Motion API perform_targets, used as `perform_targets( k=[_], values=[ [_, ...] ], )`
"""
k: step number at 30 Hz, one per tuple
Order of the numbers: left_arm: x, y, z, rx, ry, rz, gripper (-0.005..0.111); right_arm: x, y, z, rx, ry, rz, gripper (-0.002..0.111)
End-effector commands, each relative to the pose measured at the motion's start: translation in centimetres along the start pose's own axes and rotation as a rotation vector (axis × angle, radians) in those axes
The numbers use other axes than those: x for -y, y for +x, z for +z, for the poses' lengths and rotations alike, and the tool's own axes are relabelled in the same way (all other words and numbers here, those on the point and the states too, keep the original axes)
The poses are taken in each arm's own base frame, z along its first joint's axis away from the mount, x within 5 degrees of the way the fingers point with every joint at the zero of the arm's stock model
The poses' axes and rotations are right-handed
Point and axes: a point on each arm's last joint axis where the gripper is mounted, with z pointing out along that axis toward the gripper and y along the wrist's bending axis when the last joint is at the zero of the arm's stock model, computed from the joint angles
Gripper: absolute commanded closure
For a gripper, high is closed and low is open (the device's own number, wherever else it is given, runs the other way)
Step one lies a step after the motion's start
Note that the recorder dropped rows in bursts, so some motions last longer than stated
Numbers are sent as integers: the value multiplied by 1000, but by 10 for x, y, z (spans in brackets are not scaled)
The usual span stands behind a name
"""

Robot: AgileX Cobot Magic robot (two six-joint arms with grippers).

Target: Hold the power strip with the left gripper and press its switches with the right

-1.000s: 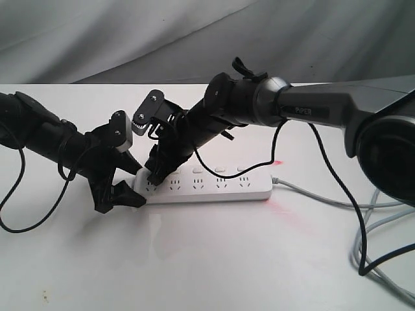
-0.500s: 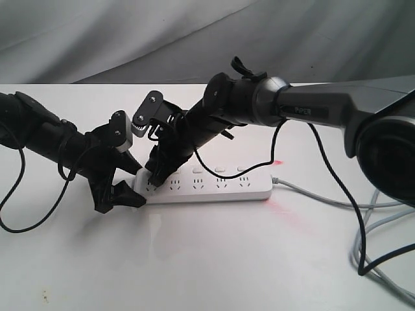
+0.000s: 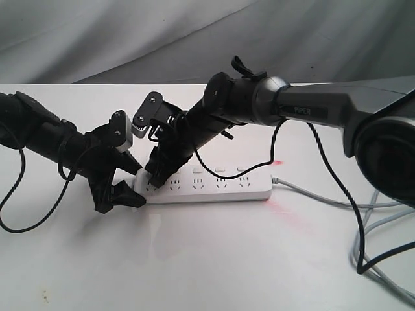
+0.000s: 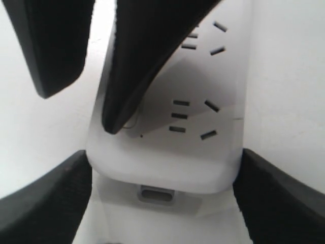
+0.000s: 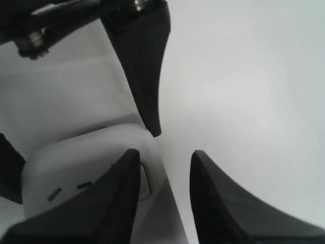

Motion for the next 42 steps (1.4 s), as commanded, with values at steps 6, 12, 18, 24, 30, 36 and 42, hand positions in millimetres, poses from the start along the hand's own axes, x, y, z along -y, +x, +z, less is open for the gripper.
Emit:
perform_targets(
  k=[6,12,18,24,30,36,42],
  values=[
    [-2,-2,-1,9,-9,-2,53,-8,28,24,-122,-84,-42,76],
    [-2,-2,-1,9,-9,-2,53,-6,14,8,-82,-59,-26,76],
    [-2,-2,-1,9,-9,-2,53,-4,-10,-23,-17,-6,-52,76],
    [-2,-2,-1,9,-9,-2,53,-3,-24,-45,21,23,-71,76],
    [-2,-2,-1,9,-9,-2,53,6,-14,-53,-7,-3,-52,76],
    [-2,-2,-1,9,-9,-2,53,14,-7,-57,-28,2,-45,76],
    [-2,-2,-1,9,-9,-2,53,15,0,-49,-46,-7,-40,76]
  ],
)
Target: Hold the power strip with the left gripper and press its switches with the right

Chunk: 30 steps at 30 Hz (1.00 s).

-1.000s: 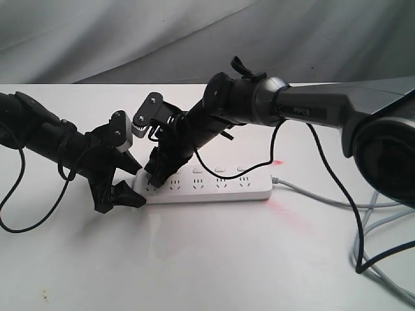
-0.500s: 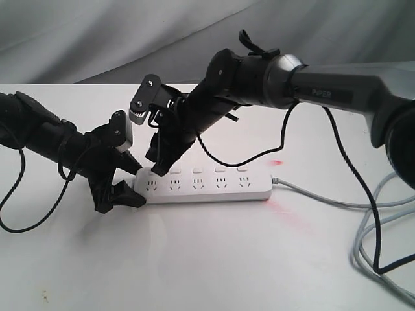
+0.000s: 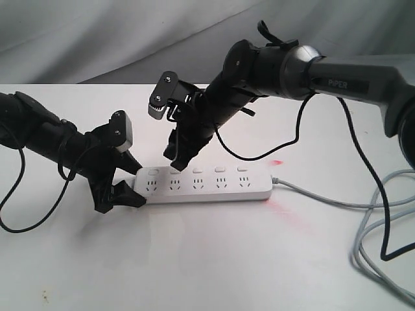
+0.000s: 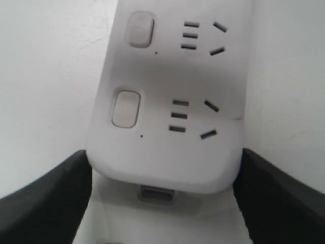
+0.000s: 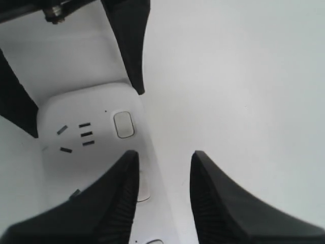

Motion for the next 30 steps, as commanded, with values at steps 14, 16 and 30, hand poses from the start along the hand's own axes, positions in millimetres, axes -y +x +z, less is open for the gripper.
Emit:
perform_targets(
  k=[14,16,30],
  values=[
    [-2,-2,-1,10,-8,-2,53,2,15,20,-34,-7,18,76],
    [-2,-2,-1,10,-8,-2,53,2,15,20,-35,-6,16,76],
    [-2,-2,-1,10,-8,-2,53,4,22,29,-65,8,-5,76]
  ],
)
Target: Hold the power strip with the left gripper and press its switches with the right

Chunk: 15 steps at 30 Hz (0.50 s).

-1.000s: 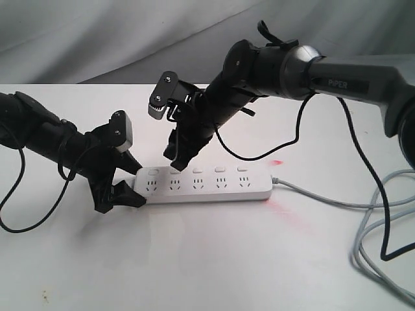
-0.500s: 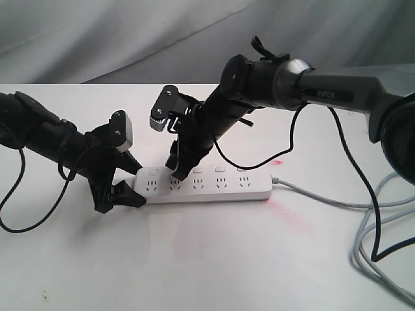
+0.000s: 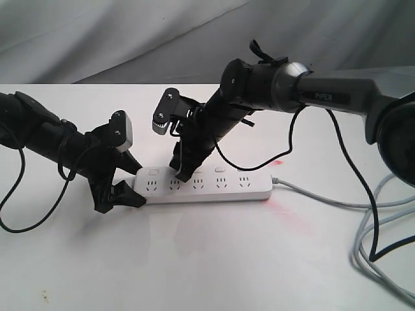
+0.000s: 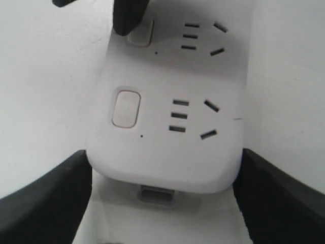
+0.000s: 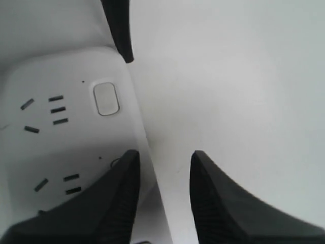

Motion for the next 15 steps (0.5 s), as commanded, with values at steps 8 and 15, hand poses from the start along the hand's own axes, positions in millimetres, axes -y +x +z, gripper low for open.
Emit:
perform_targets(
  k=[8,15],
  values=[
    [-2,-2,-1,10,-8,-2,53,-3,7,8,-27,-34,5,76],
    [-2,-2,-1,10,-8,-2,53,-7,13,18,-49,-69,15,76]
  ],
)
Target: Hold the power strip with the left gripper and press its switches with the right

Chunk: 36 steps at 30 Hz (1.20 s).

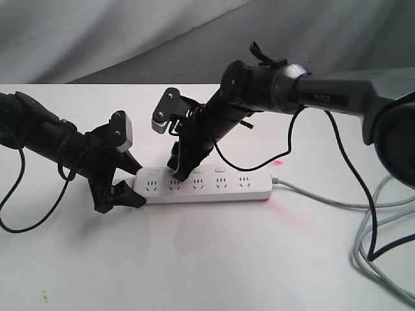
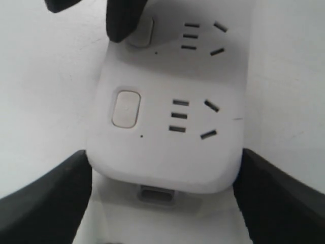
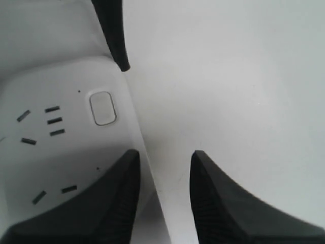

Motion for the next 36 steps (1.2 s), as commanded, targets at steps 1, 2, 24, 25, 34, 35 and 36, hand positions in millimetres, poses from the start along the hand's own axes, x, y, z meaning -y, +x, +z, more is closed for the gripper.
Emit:
perform_targets(
  k=[1,2,24,25,34,35,36],
  values=[
    [-2,-2,-1,10,-8,-2,53,-6,10,11,-52,-55,-8,76],
    [-2,-2,-1,10,-8,-2,53,-6,11,12,-57,-63,-7,76],
    [-2,-2,-1,10,-8,-2,53,-8,37,27,-149,-122,-7,76],
    [-2,-2,-1,10,-8,-2,53,-10,39,28,-155,-126,-4,76],
    [-2,-2,-1,10,-8,-2,53,-12,47,32,-156,-120,23,76],
    [-2,-2,-1,10,-8,-2,53,-12,46,32,-146,-119,35,76],
    [-2,-2,-1,10,-8,-2,53,-11,45,31,-137,-115,41,76]
  ],
)
